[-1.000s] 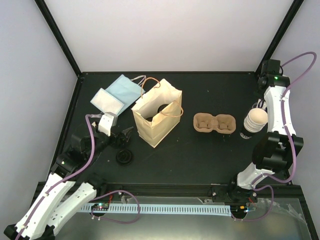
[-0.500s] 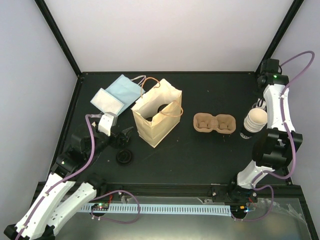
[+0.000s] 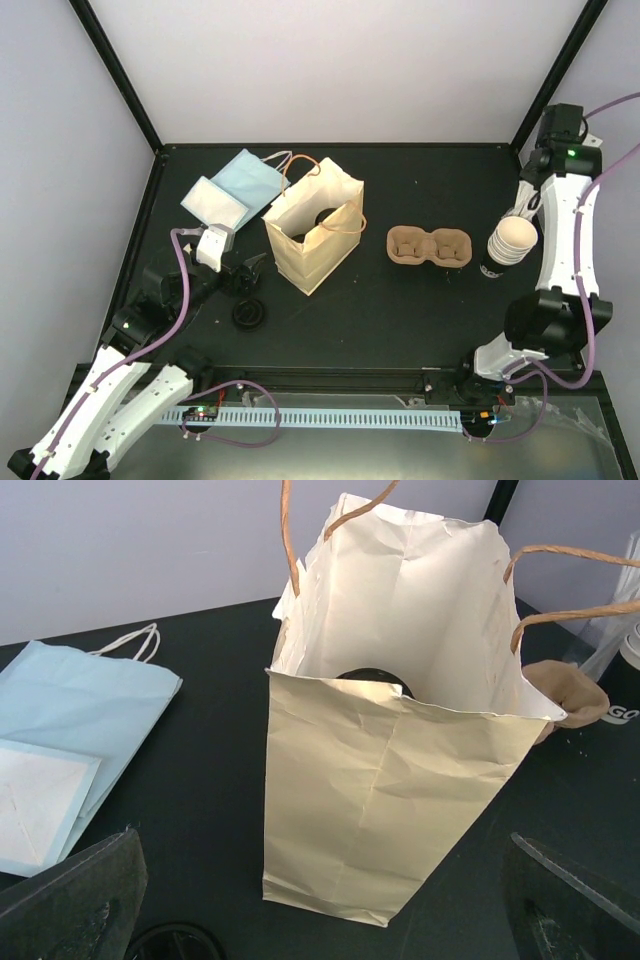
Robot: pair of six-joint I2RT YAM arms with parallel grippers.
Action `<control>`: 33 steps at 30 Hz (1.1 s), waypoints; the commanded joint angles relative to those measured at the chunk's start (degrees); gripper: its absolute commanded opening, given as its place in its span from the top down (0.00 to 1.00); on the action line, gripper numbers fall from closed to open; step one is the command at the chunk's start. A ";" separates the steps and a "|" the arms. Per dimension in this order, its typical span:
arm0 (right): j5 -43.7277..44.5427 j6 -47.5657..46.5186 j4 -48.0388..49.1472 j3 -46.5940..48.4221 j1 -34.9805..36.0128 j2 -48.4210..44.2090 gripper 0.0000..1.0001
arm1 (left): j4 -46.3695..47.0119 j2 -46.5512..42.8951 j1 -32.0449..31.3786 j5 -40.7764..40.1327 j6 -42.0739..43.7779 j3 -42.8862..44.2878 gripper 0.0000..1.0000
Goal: Pack the takeout coffee
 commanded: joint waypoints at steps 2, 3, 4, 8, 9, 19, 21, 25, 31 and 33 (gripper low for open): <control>0.20 -0.01 -4.00 4.73 -0.27 -5.11 0.94 | 1.63 -0.06 -0.19 -0.79 0.64 0.22 0.01; -0.46 -0.15 -4.49 6.16 -0.27 -5.73 0.94 | 1.62 -0.03 -0.31 -0.78 0.57 0.22 0.01; -1.22 -0.37 -5.09 7.70 -0.27 -6.44 0.94 | 1.63 0.09 -0.26 -0.72 0.57 0.22 0.01; -6.34 -1.28 -6.94 12.91 -0.18 -8.92 0.94 | 1.64 0.31 -0.19 -0.76 0.59 0.26 0.01; -7.55 -1.65 -7.09 13.71 -0.18 -9.84 0.94 | 1.62 0.40 -0.24 -0.78 0.59 0.30 0.01; -28.27 -4.38 -4.71 17.51 -0.18 -18.29 0.99 | 1.79 0.86 -0.25 -0.87 0.81 0.10 0.01; -35.05 -4.39 -3.59 16.36 -0.18 -19.57 0.99 | 1.81 1.18 -0.23 -0.81 0.83 0.13 0.01; -48.99 -4.68 -0.23 12.21 -0.23 -21.73 0.99 | 1.88 1.64 -0.23 -0.78 1.00 0.13 0.01; -59.23 -1.41 6.21 5.02 2.56 -23.75 0.99 | 2.22 1.37 -0.25 -0.80 1.36 -0.02 0.01; -59.50 -0.29 8.55 4.04 5.69 -23.88 0.99 | 2.30 1.20 -0.24 -0.76 1.51 -0.04 0.01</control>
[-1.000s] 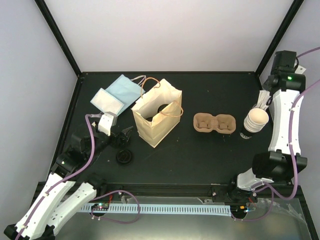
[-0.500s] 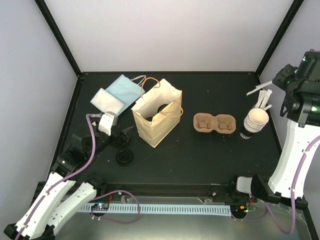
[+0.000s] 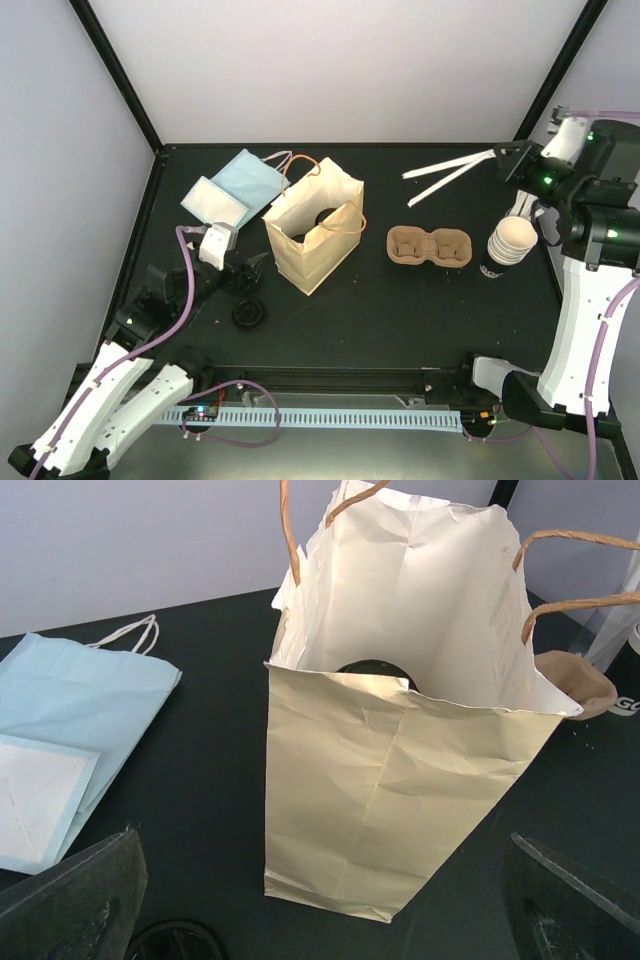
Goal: Pack the takeout coffee
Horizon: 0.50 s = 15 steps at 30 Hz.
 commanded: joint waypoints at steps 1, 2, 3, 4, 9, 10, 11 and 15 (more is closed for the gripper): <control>-8.02 3.14 7.55 -1.93 5.42 -0.45 0.99 | 2.04 -0.52 -0.12 -0.62 1.22 -0.02 0.01; -8.44 3.68 8.47 -1.74 6.92 -0.12 0.99 | 2.09 -0.63 -0.12 -0.66 1.30 -0.12 0.01; -9.09 4.06 9.26 -1.34 8.26 0.19 0.99 | 2.20 -0.71 -0.12 -0.63 1.38 -0.09 0.01; -9.68 4.66 10.14 -0.79 9.54 0.58 0.99 | 2.19 -0.90 -0.10 -0.61 1.48 -0.13 0.01; -13.05 6.29 14.37 2.32 13.77 1.97 0.99 | 2.59 -1.69 -0.05 -0.64 1.76 -0.37 0.01; -13.96 6.63 15.07 2.63 14.08 2.13 0.99 | 2.61 -1.80 -0.05 -0.59 1.82 -0.37 0.01; -15.15 6.90 15.83 2.76 14.37 2.30 0.99 | 2.67 -1.88 -0.07 -0.65 1.86 -0.37 0.01; -19.20 6.87 19.12 2.08 17.06 3.42 0.99 | 2.89 -2.45 -0.11 -0.60 2.01 -0.43 0.01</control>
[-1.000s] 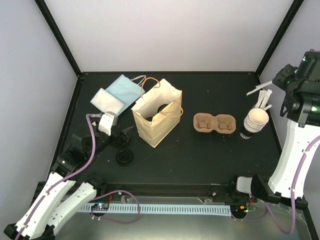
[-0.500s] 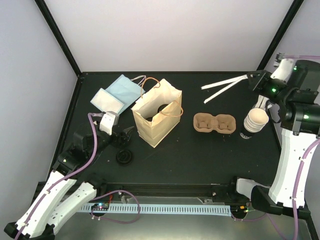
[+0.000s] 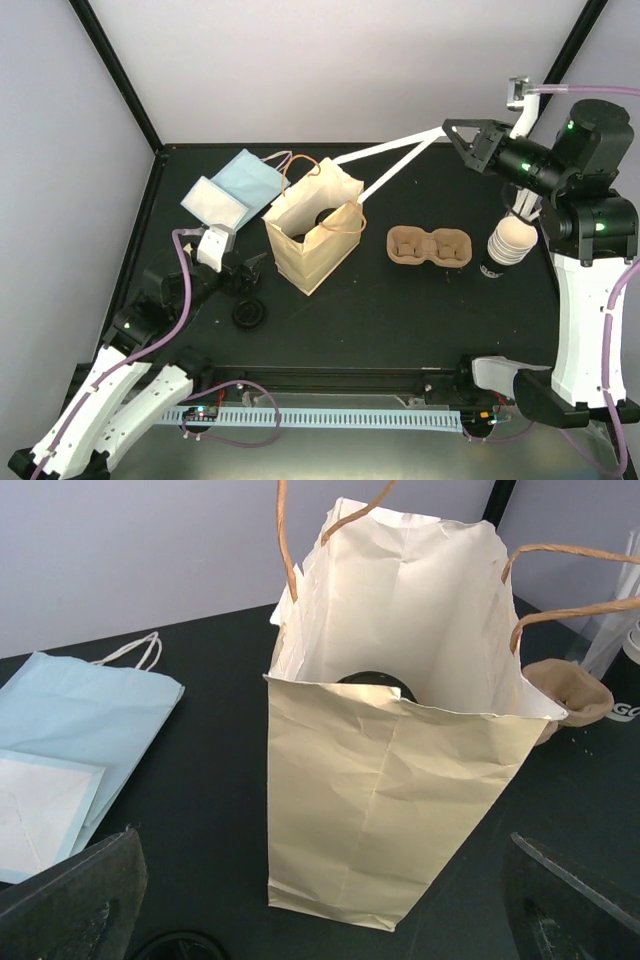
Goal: Pack the takeout coffee
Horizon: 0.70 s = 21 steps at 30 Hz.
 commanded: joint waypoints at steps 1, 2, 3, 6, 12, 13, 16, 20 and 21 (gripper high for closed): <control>-6.04 0.24 6.39 0.18 3.68 1.37 0.99 | 2.41 -1.03 -0.12 -0.59 1.03 0.05 0.01; -6.07 -0.65 7.23 -0.15 4.97 1.64 0.98 | 2.47 -1.12 -0.12 -0.62 1.05 -0.02 0.01; -6.00 -1.30 8.07 -0.50 6.23 2.03 0.98 | 2.48 -1.20 -0.11 -0.64 1.08 -0.04 0.01; -6.30 -1.45 9.60 -0.86 9.17 3.93 0.98 | 2.48 -1.31 -0.10 -0.75 1.14 -0.04 0.01; -12.17 -3.36 20.05 -5.75 13.54 5.51 0.92 | 2.69 -1.39 -0.12 -0.85 1.25 -0.09 0.01; -13.02 -2.83 22.81 -6.95 13.91 5.63 0.93 | 2.76 -1.42 -0.10 -0.93 1.33 -0.13 0.01; -15.46 -3.10 26.46 -8.11 14.18 7.41 0.99 | 2.85 -1.41 -0.12 -0.90 1.41 -0.14 0.01; -19.00 -7.49 28.31 -8.11 14.93 10.09 0.99 | 2.91 -1.37 -0.10 -0.85 1.58 -0.26 0.01; -19.20 -8.53 28.74 -8.15 15.00 10.61 0.99 | 2.92 -1.40 -0.12 -0.81 1.66 -0.23 0.01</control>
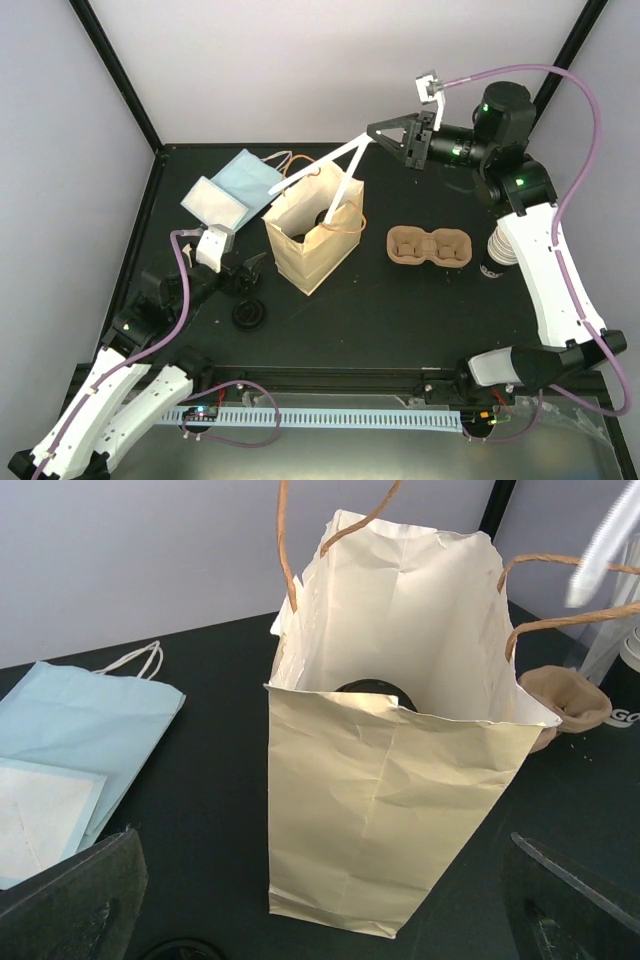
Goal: Pack the takeout coffee
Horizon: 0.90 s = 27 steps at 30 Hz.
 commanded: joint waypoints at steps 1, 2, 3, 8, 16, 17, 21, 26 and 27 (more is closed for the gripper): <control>-5.22 -5.36 6.57 0.05 0.88 2.07 0.99 | 2.17 -0.67 -0.10 -0.77 1.43 0.04 0.01; -5.37 -6.11 6.98 0.30 0.92 2.71 0.99 | 2.15 -0.68 -0.10 -0.74 1.47 -0.02 0.01; -5.56 -6.27 6.97 1.06 0.88 3.48 0.99 | 2.20 -0.70 -0.12 -0.75 1.51 -0.04 0.01; -7.82 -7.95 4.26 8.67 0.89 8.83 0.99 | 2.16 -0.58 -0.11 -0.92 1.52 -0.05 0.01; -10.60 -24.59 -3.84 10.28 0.58 13.46 0.99 | 2.04 -0.92 -0.12 -1.44 1.69 -0.21 0.01; -10.53 -26.78 -5.51 10.46 0.32 13.96 0.99 | 2.04 -0.94 -0.05 -1.44 1.74 -0.22 0.01; -10.53 -29.34 -6.78 8.85 -1.57 15.11 0.99 | 2.00 -0.93 -0.07 -1.55 1.78 -0.22 0.01; -12.40 -29.43 -5.11 5.01 -3.99 13.41 0.99 | 1.95 -1.30 -0.06 -1.90 1.76 -0.24 0.01; -12.31 -29.79 -5.13 4.29 -4.22 13.00 0.99 | 1.95 -1.36 -0.09 -1.88 1.78 -0.22 0.01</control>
